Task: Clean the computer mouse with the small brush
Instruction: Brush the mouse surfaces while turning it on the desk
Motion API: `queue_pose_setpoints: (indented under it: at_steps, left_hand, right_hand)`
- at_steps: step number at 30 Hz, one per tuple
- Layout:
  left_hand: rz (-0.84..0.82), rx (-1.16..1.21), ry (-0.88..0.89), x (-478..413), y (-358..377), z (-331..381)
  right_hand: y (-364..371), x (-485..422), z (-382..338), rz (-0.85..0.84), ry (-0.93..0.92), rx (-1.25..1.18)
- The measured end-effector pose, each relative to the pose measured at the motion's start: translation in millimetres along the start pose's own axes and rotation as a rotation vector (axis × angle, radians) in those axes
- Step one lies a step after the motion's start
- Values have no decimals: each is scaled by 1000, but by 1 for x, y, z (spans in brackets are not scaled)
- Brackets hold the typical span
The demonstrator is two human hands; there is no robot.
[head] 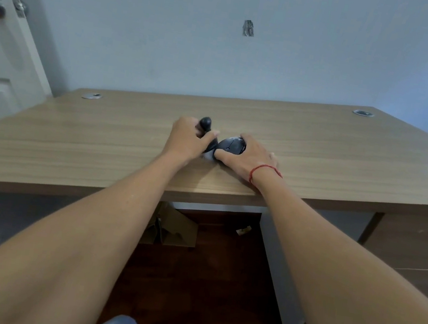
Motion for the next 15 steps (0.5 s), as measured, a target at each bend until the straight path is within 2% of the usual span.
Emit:
queue_pose_setpoints:
  at_steps: [2,7,12,15]
  left_hand:
    - [11,14,-22,2,-3,-5]
    - [144,131,56,-8,-15,23]
    - [20,-116,62,-4,-1,10]
    - [64,-62,31,-4,-5,3]
  right_hand:
    - [1,1,-1,-4,-2,-6]
    - [3,1,0,-32,-9,37]
    - [1,4,-1,-15,-3,26]
    - [-1,7,-2,-17,1,24]
Point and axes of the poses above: each hand's wrist, its own x-axis away from the middle knuckle, its own y-axis out of the palm, z = x × y, the point moved 10 cm from there along -x, towards the middle knuckle, and after that the axes turned 3 degrees about y, right-handed, at the moved point
